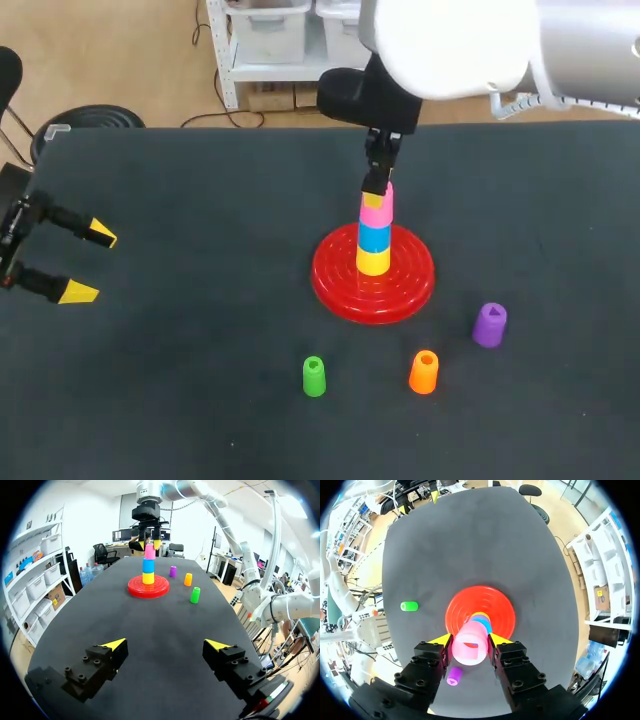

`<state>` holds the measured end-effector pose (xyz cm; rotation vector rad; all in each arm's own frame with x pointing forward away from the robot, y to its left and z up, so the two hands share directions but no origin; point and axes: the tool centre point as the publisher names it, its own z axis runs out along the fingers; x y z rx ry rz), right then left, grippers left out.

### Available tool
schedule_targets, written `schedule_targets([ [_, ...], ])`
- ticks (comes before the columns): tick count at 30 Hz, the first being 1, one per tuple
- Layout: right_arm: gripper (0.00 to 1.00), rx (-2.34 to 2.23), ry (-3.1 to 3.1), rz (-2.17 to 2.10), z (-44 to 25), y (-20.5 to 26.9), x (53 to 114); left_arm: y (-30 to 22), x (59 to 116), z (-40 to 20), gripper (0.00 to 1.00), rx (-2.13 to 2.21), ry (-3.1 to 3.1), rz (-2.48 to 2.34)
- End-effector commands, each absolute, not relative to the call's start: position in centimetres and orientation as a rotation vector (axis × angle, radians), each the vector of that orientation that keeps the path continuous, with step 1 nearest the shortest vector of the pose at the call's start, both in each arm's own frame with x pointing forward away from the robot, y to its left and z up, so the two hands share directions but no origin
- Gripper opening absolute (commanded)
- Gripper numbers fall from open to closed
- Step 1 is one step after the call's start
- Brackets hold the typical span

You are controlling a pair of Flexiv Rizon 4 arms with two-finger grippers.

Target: Pick up and stack the cylinders on the red base in this order: pink,purple,orange,green

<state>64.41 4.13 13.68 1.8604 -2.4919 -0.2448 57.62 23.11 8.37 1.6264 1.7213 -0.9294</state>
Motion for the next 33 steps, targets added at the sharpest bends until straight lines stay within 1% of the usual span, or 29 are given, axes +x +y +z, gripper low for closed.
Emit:
schedule_targets([
  [1, 0.0, 1.858, -2.488, -0.25, 13.5, 4.2, 64.6, 23.2, 57.7, 8.3, 1.0, 1.627, 1.717, -0.93],
  [26, 0.0, 1.856, -2.445, -0.244, 12.4, 4.4, 64.5, 23.2, 57.7, 8.3, 1.0, 1.627, 1.717, -0.93],
  [33, 0.0, 1.866, -2.445, -0.233, 13.1, 4.4, 64.2, 23.2, 57.7, 8.3, 1.0, 1.627, 1.717, -0.93],
])
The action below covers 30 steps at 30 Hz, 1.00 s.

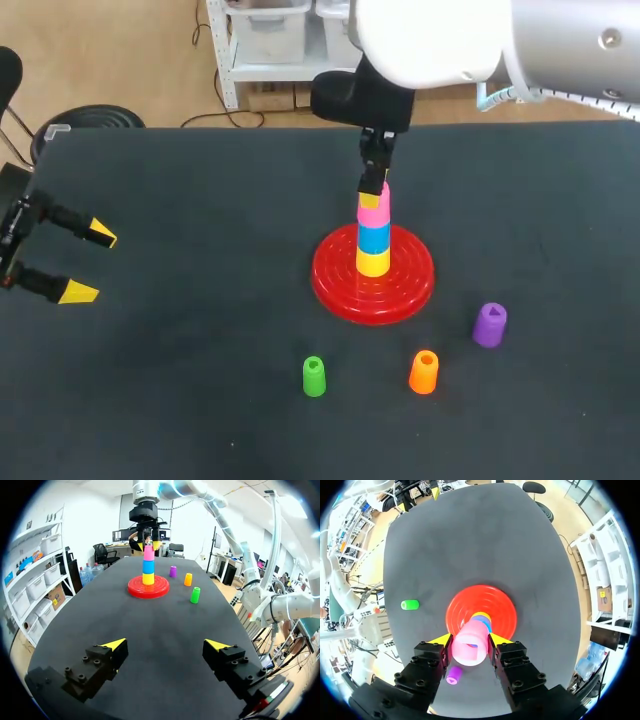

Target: Pick up and stack the cylinders on the red base in this order: pink,purple,orange,green

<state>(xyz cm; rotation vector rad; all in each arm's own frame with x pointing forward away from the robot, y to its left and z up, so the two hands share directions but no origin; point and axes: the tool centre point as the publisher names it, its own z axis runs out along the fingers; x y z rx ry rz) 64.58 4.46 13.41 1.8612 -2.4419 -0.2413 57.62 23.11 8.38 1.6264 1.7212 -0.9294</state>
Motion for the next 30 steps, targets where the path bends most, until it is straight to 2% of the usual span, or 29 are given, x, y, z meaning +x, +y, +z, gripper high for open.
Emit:
schedule_targets([
  [1, 0.0, 1.868, -2.446, -0.23, 13.21, 4.42, 64.18, 23.2, 57.65, 8.26, 1.0, 1.627, 1.717, -0.93],
  [30, 0.0, 1.864, -2.447, -0.219, 13.08, 4.43, 64.22, 23.2, 57.65, 8.26, 1.0, 1.627, 1.717, -0.93],
])
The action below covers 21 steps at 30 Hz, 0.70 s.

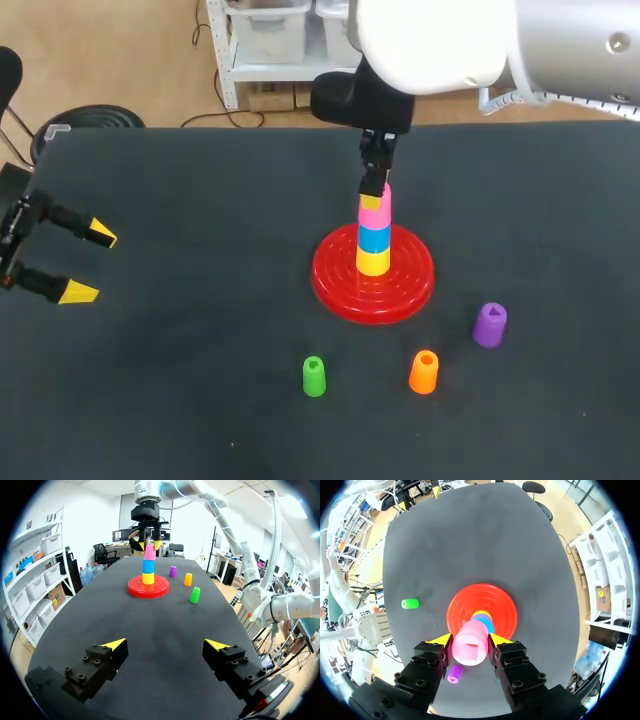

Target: Pick up and stack the cylinders on the red base in this order: pink,purple,orange,green

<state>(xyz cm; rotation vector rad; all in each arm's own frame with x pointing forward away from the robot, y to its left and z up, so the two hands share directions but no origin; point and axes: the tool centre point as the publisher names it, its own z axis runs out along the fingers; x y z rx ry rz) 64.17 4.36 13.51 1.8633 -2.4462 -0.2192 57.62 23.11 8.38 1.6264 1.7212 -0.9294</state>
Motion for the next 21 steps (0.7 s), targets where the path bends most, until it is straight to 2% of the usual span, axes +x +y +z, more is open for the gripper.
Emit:
schedule_targets([
  [1, 0.0, 1.864, -2.446, -0.218, 12.99, 4.44, 64.24, 23.2, 57.65, 8.26, 1.0, 1.627, 1.717, -0.93],
  [21, 0.0, 1.842, -2.441, -0.237, 12.05, 4.35, 64.17, 23.2, 57.65, 8.26, 1.0, 1.627, 1.717, -0.93],
])
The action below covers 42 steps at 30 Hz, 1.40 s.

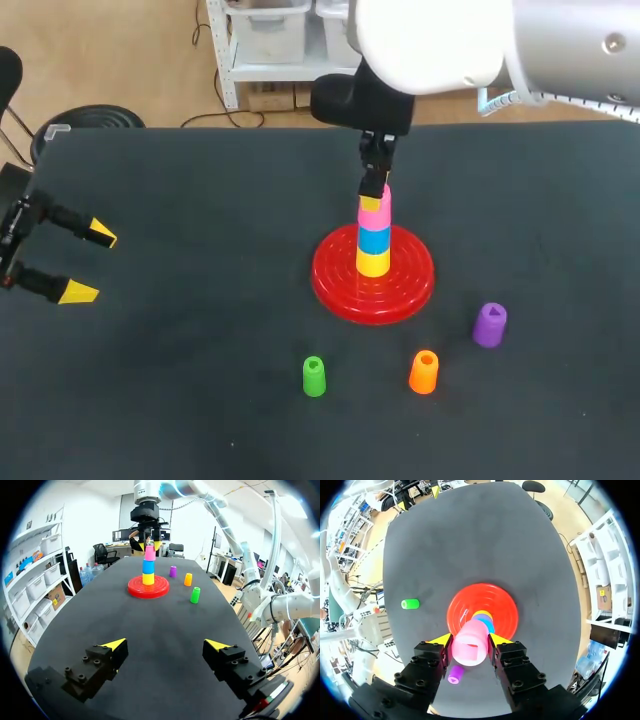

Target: Pick up and stack the cylinders on the red base in this order: pink,purple,orange,green

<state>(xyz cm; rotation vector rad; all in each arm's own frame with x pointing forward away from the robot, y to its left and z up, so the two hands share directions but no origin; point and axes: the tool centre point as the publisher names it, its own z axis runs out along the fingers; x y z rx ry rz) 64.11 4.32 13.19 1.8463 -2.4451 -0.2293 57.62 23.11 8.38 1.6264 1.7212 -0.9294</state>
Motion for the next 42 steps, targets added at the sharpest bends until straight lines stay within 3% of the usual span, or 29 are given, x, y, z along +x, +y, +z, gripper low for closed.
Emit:
schedule_targets([
  [1, 0.0, 1.841, -2.44, -0.239, 12.0, 4.3, 64.2, 23.2, 57.7, 8.3, 1.0, 1.627, 1.717, -0.93],
  [42, 0.0, 1.86, -2.447, -0.221, 13.4, 4.2, 65.1, 23.2, 57.7, 8.3, 1.0, 1.627, 1.717, -0.93],
])
